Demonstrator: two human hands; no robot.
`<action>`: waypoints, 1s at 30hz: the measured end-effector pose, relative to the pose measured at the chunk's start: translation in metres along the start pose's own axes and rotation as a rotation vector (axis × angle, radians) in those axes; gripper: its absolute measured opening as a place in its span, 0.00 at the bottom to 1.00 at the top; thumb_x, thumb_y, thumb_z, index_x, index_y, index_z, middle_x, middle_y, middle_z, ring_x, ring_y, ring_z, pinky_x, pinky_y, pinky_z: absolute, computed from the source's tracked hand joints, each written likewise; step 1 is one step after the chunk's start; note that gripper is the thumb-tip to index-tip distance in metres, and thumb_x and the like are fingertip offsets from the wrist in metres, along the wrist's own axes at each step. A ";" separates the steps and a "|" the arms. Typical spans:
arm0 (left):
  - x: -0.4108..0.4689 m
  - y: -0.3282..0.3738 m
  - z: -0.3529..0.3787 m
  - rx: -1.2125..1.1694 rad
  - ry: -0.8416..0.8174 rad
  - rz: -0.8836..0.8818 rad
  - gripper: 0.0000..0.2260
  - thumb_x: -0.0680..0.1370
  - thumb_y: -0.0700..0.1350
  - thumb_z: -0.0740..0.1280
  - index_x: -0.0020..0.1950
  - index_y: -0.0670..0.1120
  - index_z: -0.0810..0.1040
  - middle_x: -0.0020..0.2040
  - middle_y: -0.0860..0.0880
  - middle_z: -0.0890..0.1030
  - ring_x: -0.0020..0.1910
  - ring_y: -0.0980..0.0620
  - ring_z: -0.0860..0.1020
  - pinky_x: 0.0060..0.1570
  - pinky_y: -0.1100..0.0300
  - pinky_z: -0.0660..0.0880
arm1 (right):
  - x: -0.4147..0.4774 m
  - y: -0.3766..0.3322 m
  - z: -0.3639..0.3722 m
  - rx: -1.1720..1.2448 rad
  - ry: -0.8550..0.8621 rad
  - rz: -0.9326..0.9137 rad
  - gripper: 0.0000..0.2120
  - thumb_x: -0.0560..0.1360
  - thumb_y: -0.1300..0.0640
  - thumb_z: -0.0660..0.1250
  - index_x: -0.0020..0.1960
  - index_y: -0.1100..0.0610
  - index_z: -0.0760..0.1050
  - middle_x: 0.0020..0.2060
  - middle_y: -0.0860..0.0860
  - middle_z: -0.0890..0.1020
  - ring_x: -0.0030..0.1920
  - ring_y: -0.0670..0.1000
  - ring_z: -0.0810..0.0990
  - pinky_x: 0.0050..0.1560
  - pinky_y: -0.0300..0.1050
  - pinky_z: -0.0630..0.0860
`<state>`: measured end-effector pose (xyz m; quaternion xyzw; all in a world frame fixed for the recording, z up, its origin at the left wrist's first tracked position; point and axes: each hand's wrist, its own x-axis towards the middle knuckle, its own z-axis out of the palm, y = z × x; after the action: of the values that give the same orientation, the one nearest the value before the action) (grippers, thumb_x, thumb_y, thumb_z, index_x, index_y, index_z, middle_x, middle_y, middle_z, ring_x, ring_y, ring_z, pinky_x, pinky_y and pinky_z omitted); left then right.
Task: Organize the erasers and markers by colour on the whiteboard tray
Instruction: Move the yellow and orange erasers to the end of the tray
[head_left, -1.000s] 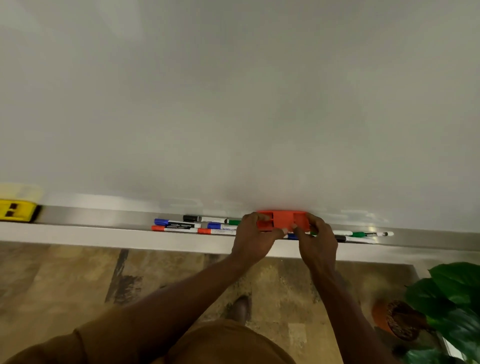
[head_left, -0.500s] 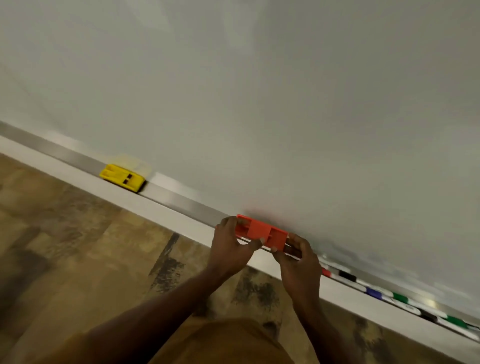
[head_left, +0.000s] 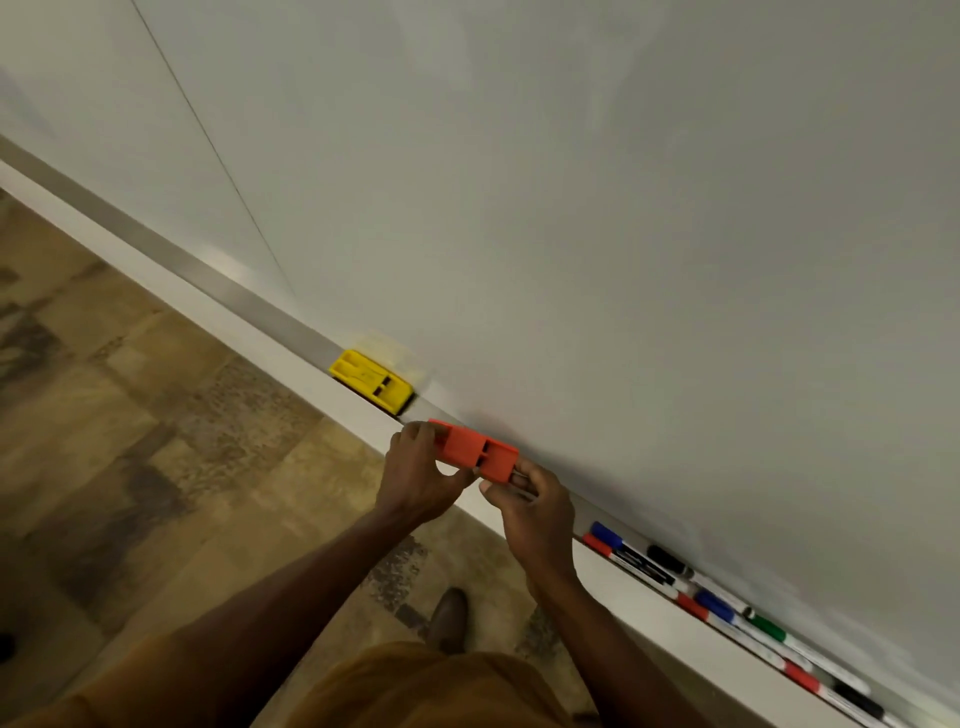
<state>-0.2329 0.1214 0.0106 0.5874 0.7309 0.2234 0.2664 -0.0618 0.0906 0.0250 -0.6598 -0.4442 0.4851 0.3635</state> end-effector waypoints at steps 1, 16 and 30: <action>0.007 -0.007 -0.002 0.018 -0.018 0.002 0.35 0.65 0.66 0.73 0.63 0.44 0.77 0.60 0.43 0.79 0.58 0.43 0.76 0.54 0.49 0.76 | 0.003 -0.002 0.009 -0.002 -0.002 0.000 0.19 0.70 0.52 0.79 0.60 0.47 0.82 0.52 0.43 0.85 0.52 0.42 0.84 0.53 0.42 0.81; 0.067 -0.031 0.000 0.256 -0.184 0.176 0.30 0.69 0.59 0.78 0.64 0.44 0.75 0.64 0.41 0.74 0.65 0.36 0.73 0.62 0.40 0.75 | 0.033 0.005 0.049 0.070 -0.032 0.099 0.22 0.71 0.53 0.79 0.64 0.45 0.80 0.53 0.42 0.86 0.53 0.41 0.84 0.54 0.40 0.78; 0.044 -0.035 0.012 0.430 -0.203 0.216 0.44 0.74 0.53 0.76 0.80 0.35 0.59 0.82 0.34 0.60 0.83 0.35 0.57 0.78 0.44 0.67 | 0.038 0.016 0.060 -0.025 -0.092 0.068 0.28 0.71 0.50 0.80 0.69 0.49 0.76 0.61 0.44 0.80 0.60 0.42 0.78 0.54 0.27 0.71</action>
<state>-0.2587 0.1567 -0.0266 0.7244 0.6642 0.0301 0.1821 -0.1110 0.1241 -0.0178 -0.6559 -0.4437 0.5215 0.3178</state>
